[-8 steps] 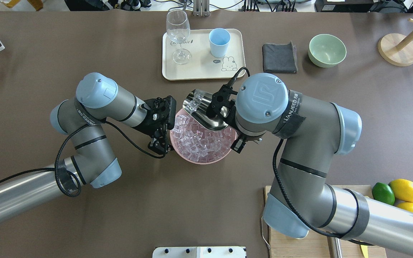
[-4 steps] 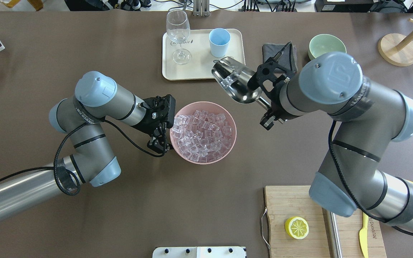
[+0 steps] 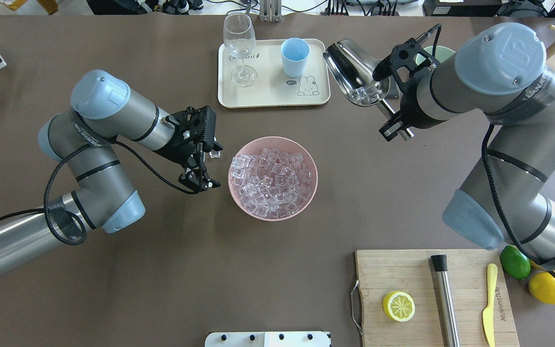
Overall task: Put ice in cup with scoop
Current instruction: 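Lift the scoop of ice toward the tray while the left arm withdraws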
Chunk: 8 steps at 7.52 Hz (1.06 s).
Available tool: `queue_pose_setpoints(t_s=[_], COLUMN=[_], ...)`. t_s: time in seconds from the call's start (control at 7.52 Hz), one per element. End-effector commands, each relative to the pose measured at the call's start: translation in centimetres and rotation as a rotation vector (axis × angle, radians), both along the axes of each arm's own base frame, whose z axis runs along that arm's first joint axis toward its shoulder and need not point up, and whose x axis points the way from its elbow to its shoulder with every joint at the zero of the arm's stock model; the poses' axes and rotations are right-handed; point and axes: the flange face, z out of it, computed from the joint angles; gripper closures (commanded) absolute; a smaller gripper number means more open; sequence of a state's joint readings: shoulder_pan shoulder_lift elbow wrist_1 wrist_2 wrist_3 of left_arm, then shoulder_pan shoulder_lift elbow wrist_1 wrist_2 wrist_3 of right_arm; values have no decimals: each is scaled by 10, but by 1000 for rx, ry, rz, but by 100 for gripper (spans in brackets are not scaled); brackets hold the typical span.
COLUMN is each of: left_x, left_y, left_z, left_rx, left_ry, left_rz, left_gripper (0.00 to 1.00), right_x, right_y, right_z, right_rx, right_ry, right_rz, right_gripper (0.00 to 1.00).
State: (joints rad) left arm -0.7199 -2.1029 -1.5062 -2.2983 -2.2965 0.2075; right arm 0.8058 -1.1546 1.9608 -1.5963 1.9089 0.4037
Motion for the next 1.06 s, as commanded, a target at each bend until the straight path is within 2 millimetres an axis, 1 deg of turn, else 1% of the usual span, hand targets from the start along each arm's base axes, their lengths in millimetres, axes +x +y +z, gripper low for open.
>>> queue_pose_setpoints(t_s=[0.0,0.13,0.27,0.4,0.53,0.66,0.93], left_x=[-99,-135,-165,-188,-212,-242,-288], left_y=[-29,-45,-64,-75,-84,-93,-102], left_z=[27,47,64,79,90,105,130], left_rx=[-203,-315,-426,-500,-552,-618,-754], left_ry=[-105,-183,-255,-298,-323,-347,-402], left_rz=[-27,-94,-151,-191,-234,-279,-348], left_gripper=[2,2,2,2,2,2,2], right_x=[17,5,-8,-23,-37,-44,-58], right_y=[-61,-80,-102,-123,-138,-148,-165], right_z=[27,21,9,-10,-25,-37,-67], right_rx=[-232,-299,-336,-368,-419,-446,-495], right_ry=[16,41,84,134,159,179,194], right_rz=[30,17,-4,-36,-69,-74,-81], right_gripper=[100,100,100,100,100,100,100])
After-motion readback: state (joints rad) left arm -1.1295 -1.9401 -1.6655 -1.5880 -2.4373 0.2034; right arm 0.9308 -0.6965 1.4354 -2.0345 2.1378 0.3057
